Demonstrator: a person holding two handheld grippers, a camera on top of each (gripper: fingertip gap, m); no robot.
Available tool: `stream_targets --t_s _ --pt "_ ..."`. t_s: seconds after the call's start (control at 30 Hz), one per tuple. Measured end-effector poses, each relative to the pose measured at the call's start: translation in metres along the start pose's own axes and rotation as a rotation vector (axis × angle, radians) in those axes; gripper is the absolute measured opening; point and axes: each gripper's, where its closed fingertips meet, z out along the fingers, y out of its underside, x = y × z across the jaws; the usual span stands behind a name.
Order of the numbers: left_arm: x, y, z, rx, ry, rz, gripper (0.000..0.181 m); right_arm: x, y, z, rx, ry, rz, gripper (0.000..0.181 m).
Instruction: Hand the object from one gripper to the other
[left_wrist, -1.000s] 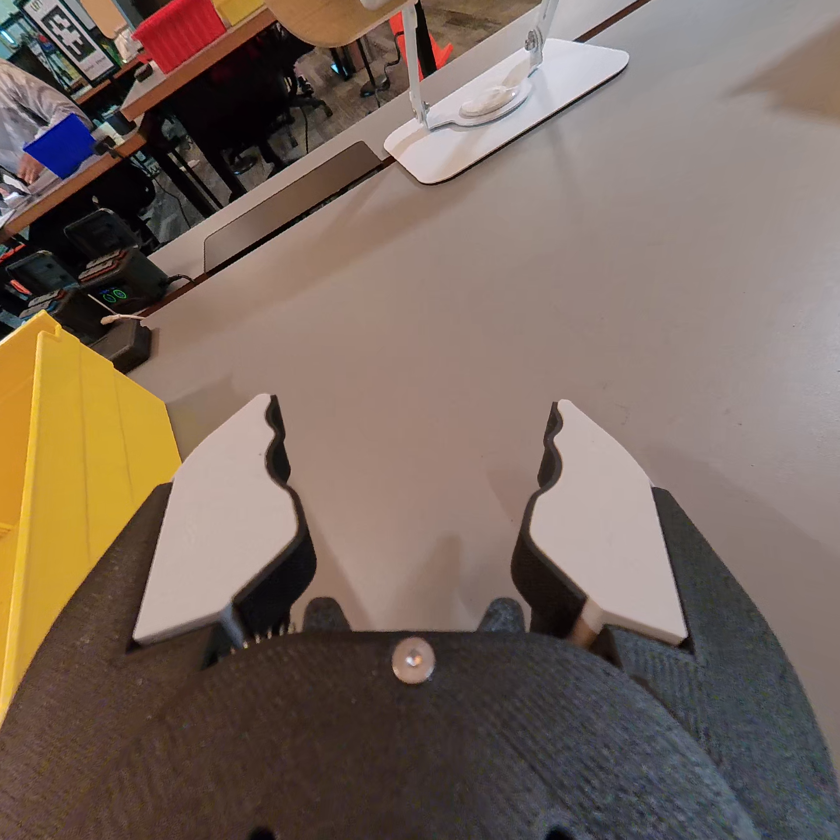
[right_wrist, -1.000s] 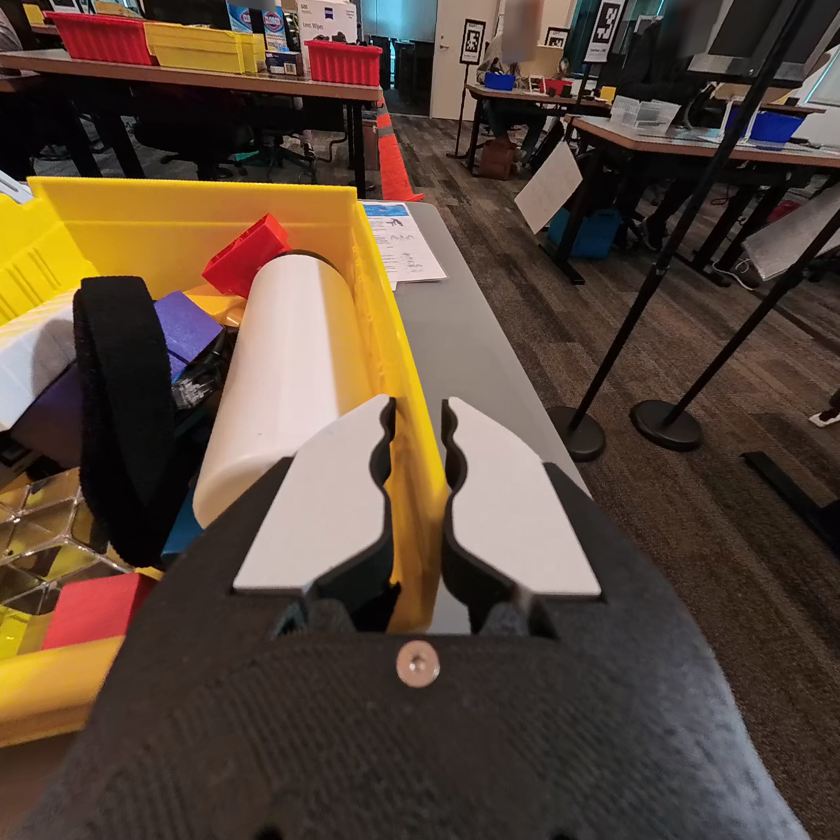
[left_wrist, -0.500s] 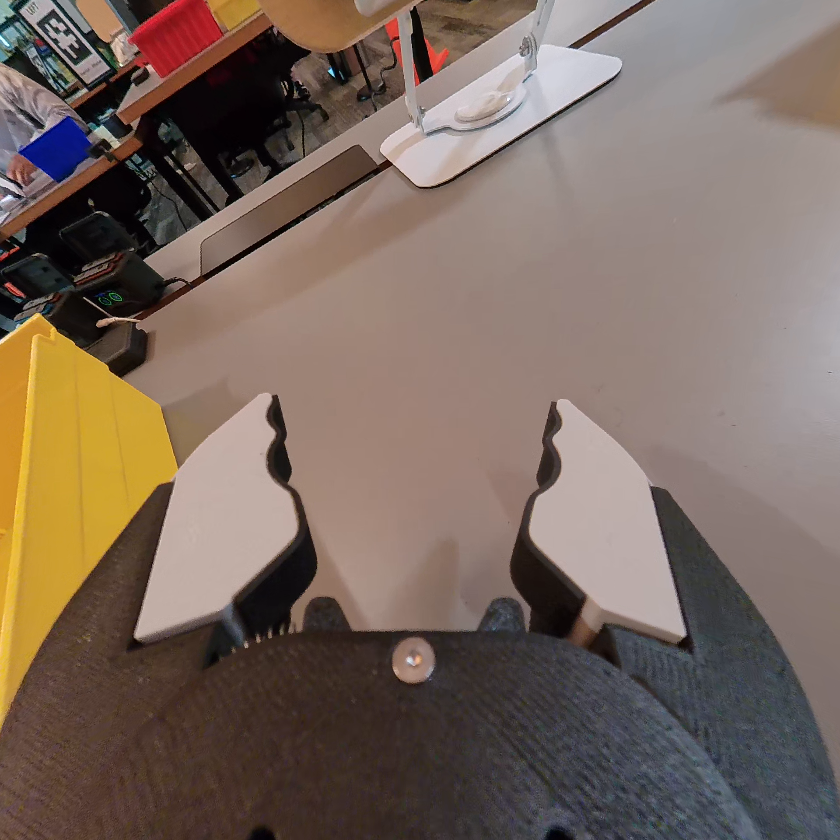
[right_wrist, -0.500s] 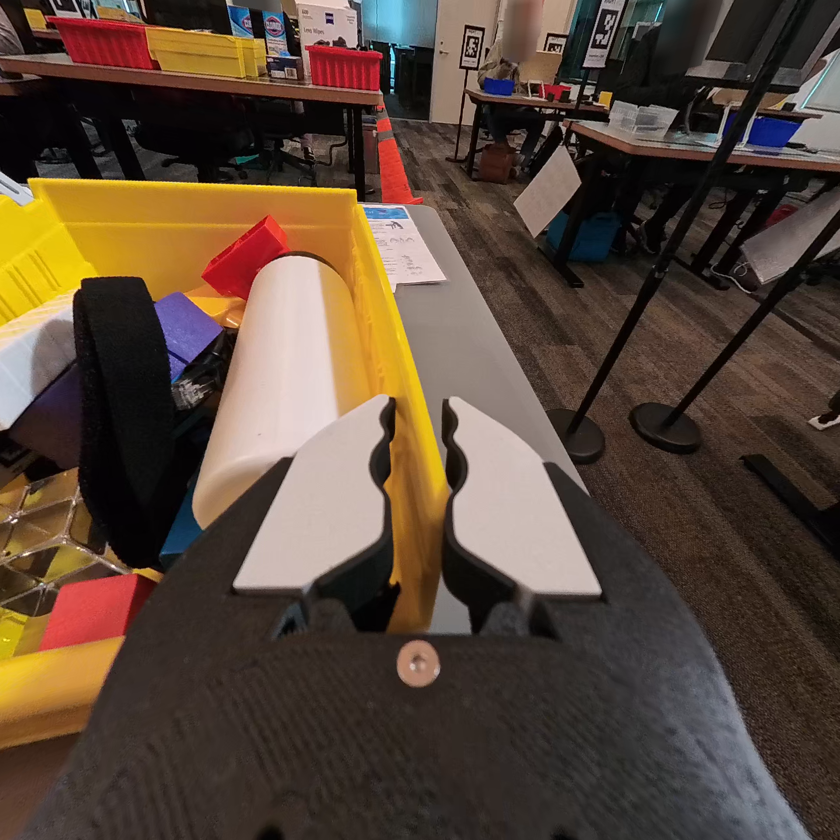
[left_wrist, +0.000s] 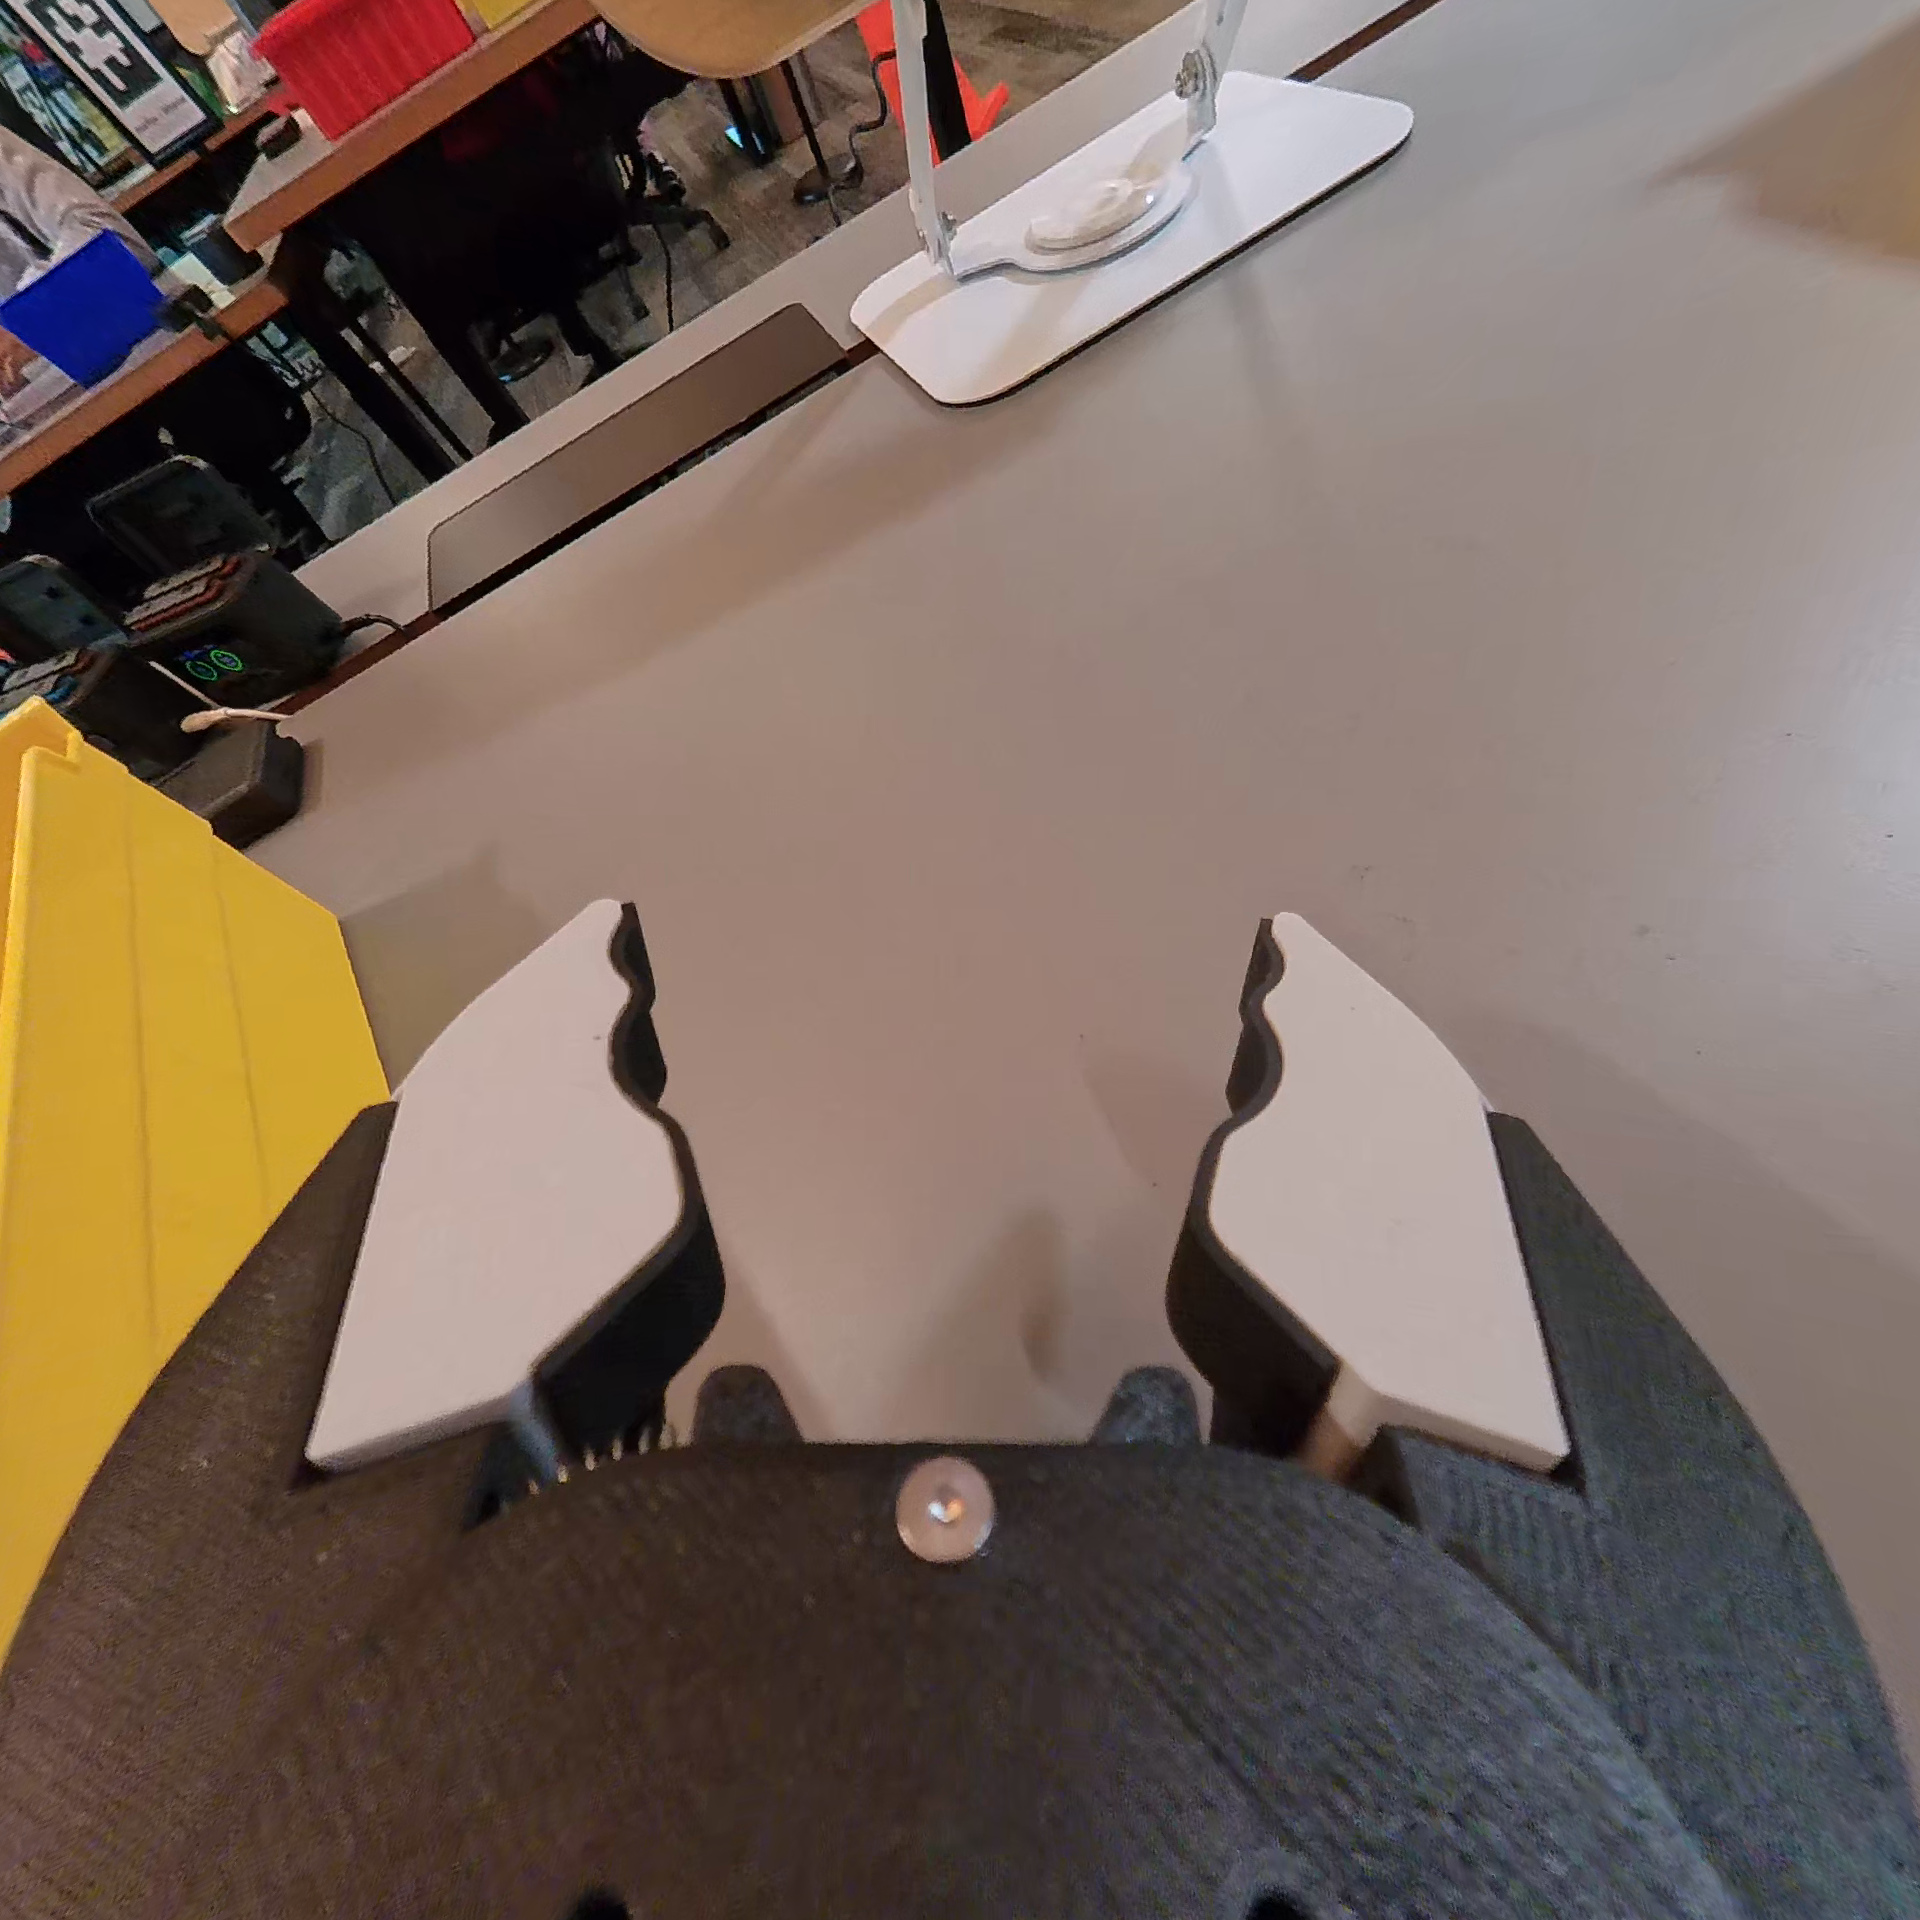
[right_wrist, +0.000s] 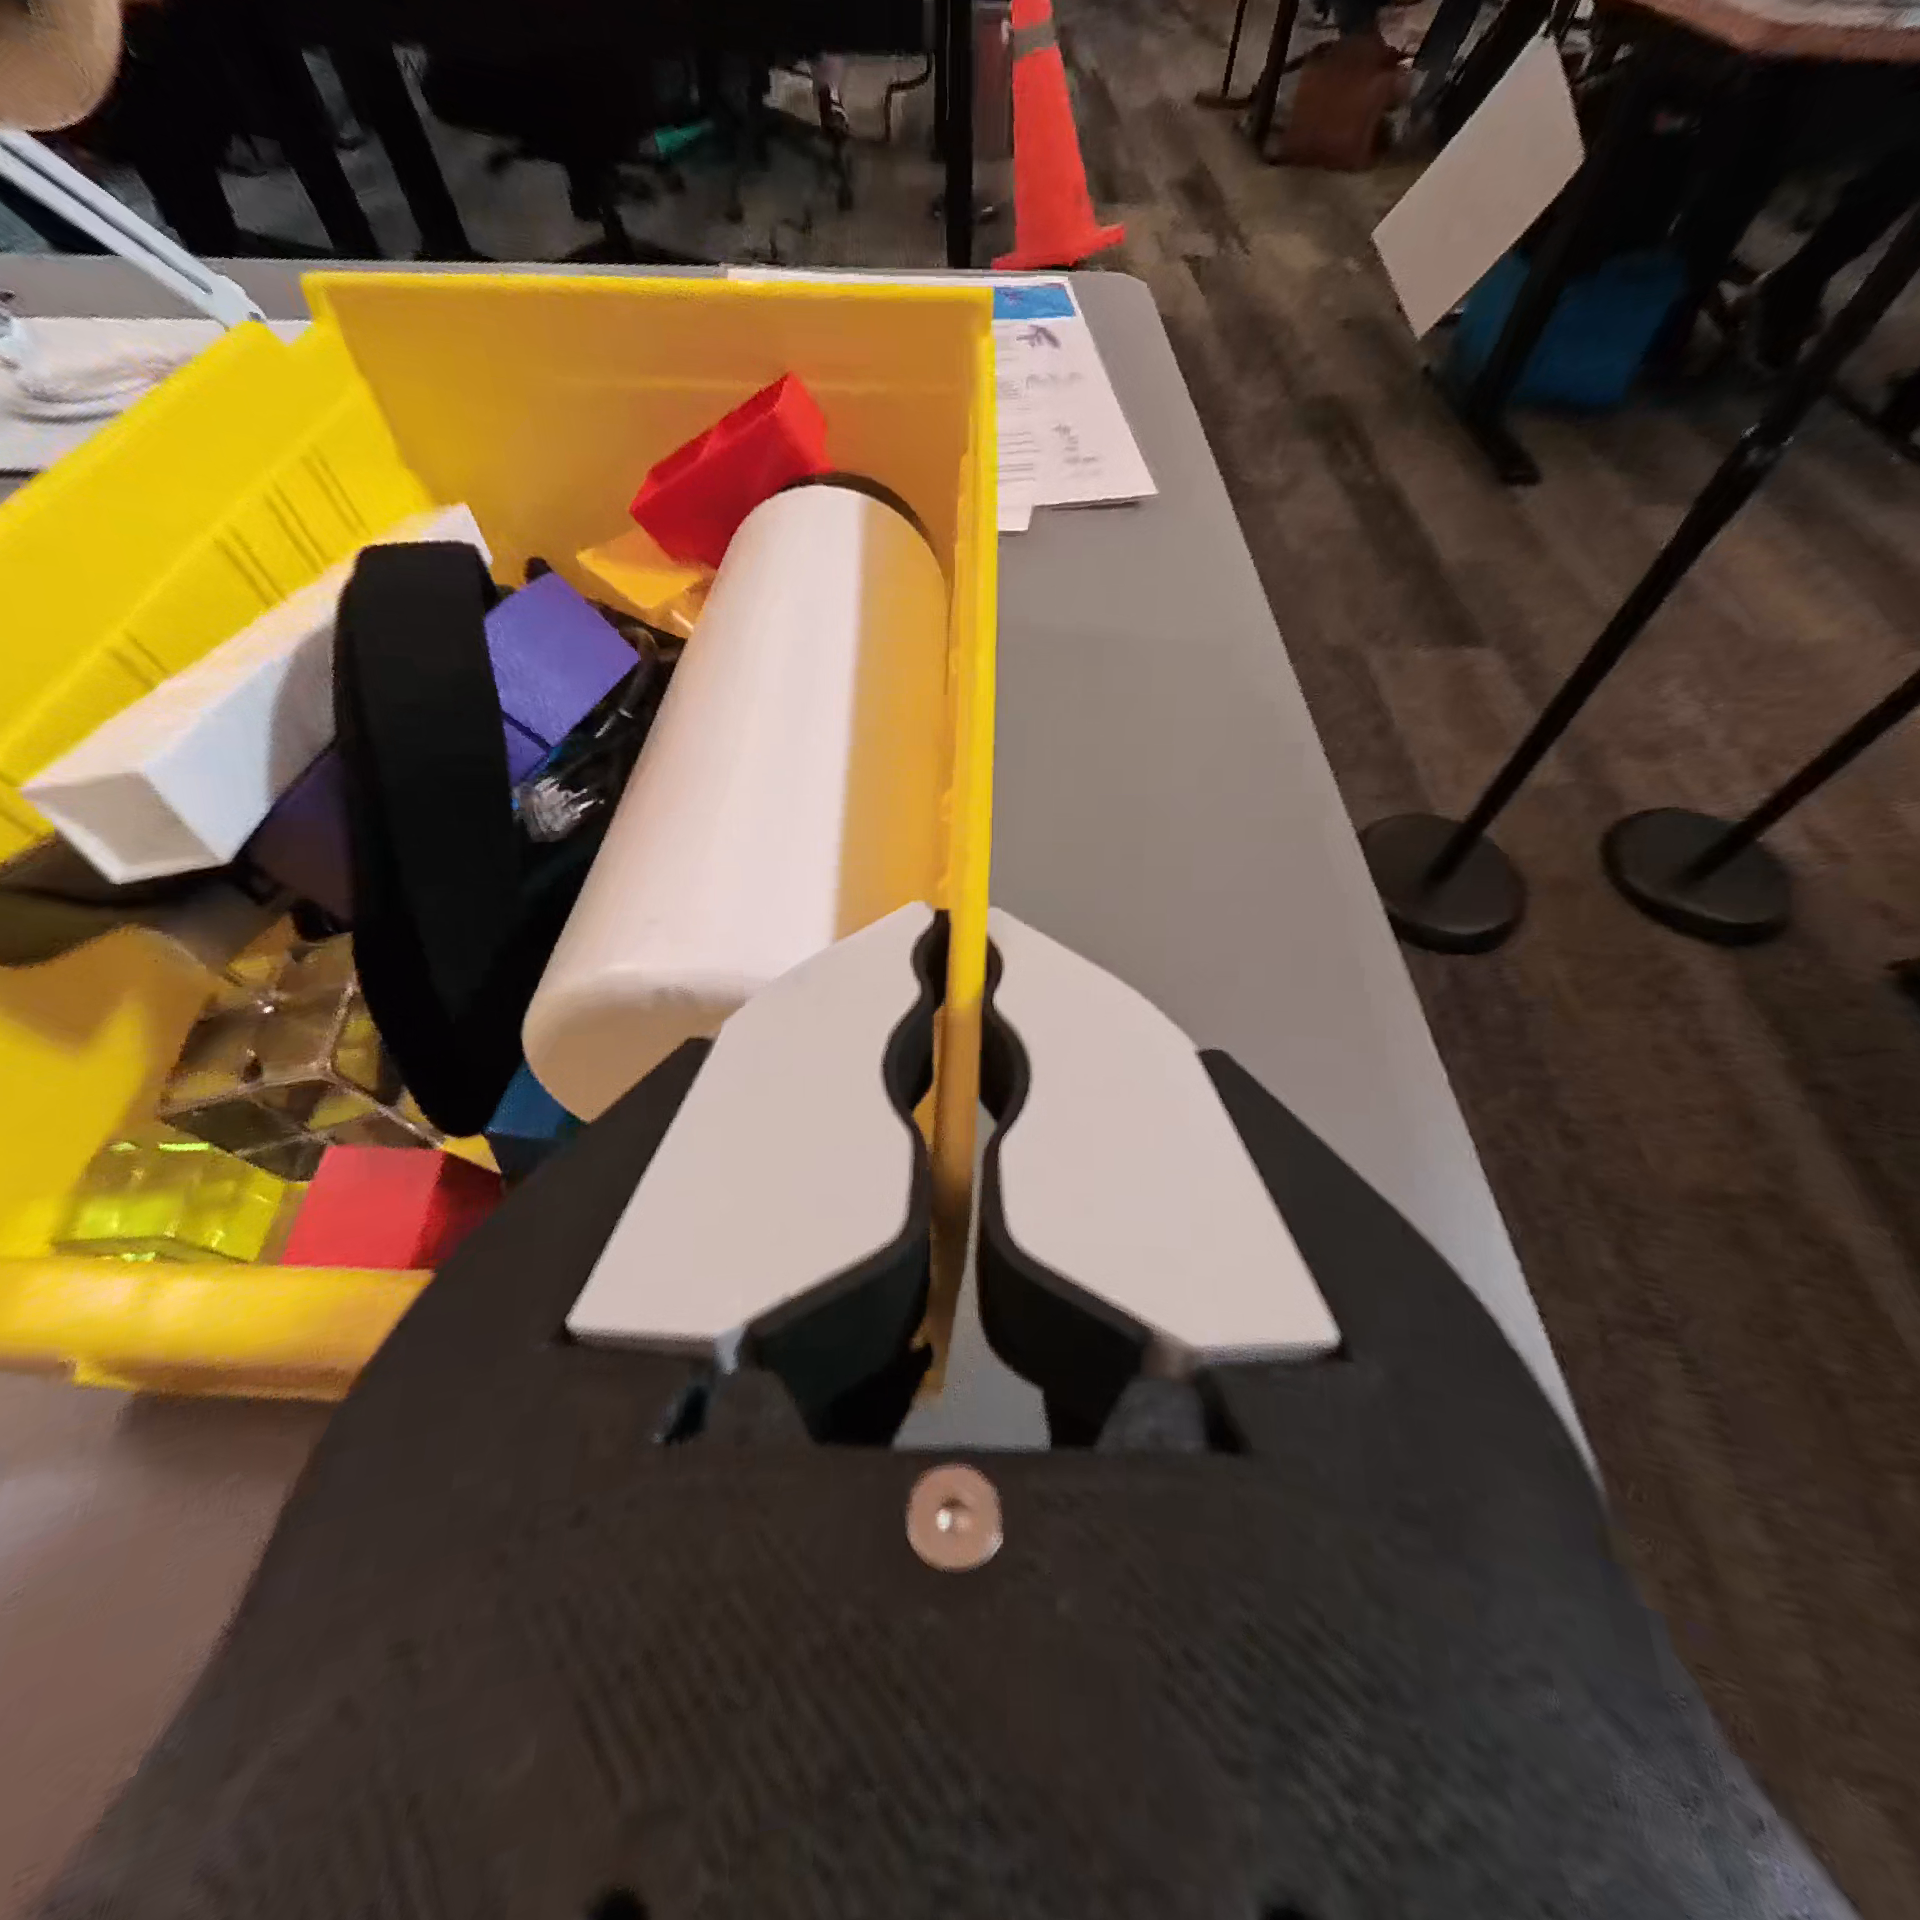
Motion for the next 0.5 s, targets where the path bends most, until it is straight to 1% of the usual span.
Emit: stream_targets --t_s 0.03,0.17,0.27,0.4,0.5 --pt "0.0 0.0 0.0 0.001 0.001 -0.002 0.107 0.001 -0.001 0.0 0.013 0.009 0.003 0.004" --pt "0.002 0.002 0.001 -0.008 0.01 -0.004 0.107 0.008 0.001 0.006 0.025 0.041 0.06 0.013" --pt "0.003 0.001 0.001 -0.004 0.014 -0.003 0.107 0.006 0.002 0.009 0.028 0.014 0.115 0.02" --pt "0.007 0.002 0.004 -0.014 0.021 0.016 0.107 0.007 0.001 0.013 0.033 0.021 0.129 0.021" --pt "0.009 0.001 0.005 -0.03 0.004 0.063 0.107 0.008 0.001 0.015 0.038 0.011 0.15 0.024"
